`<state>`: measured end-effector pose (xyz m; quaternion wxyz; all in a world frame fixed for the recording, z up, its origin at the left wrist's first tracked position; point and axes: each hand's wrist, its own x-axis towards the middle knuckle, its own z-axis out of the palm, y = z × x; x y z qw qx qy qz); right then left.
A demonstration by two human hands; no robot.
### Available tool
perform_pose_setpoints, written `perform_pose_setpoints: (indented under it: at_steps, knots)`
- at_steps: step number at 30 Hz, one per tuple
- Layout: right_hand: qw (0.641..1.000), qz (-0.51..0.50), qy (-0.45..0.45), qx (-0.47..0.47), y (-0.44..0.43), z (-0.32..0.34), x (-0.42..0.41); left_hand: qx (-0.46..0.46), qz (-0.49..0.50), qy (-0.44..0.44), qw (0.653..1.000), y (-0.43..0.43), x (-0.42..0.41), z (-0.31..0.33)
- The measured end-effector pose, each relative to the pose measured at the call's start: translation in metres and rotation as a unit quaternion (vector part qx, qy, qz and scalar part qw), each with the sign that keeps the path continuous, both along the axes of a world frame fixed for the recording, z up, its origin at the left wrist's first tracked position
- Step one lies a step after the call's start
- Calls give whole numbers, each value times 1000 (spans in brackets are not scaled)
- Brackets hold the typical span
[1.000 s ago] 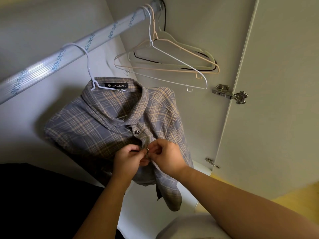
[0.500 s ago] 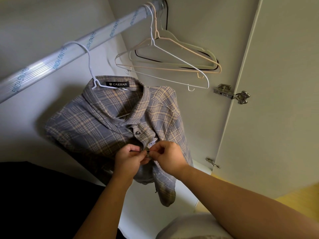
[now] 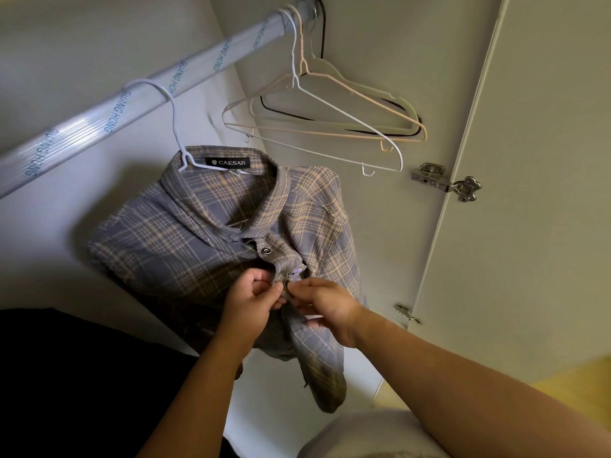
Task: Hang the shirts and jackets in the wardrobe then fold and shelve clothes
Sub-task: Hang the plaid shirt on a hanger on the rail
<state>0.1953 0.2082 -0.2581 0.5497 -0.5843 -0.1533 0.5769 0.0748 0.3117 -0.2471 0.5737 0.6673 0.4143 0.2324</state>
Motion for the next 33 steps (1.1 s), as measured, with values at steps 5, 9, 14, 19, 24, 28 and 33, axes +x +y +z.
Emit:
perform_pose_setpoints:
  at_steps: [5,9,14,19,24,28,33]
  knots:
    - [993,65,-101,7,-2,-4,-2,22,27,1,999,1,1,-1]
    - [984,47,-172,15,1,-6,-6,32,3,19,999,-1,0,0]
    - [965,38,-258,12,2,-8,-7,65,16,16,998,1,-1,0]
    - [988,-44,-142,29,3,-8,-5,-18,18,-55,998,1,-2,-2]
    - [992,-80,-91,43,1,-5,-1,-17,9,-41,999,-4,-3,-10]
    - [993,-86,-50,64,1,-5,0,18,49,9,999,-2,-1,-17]
    - [992,-101,-26,76,5,-3,2,118,-1,163,980,-3,-13,-33]
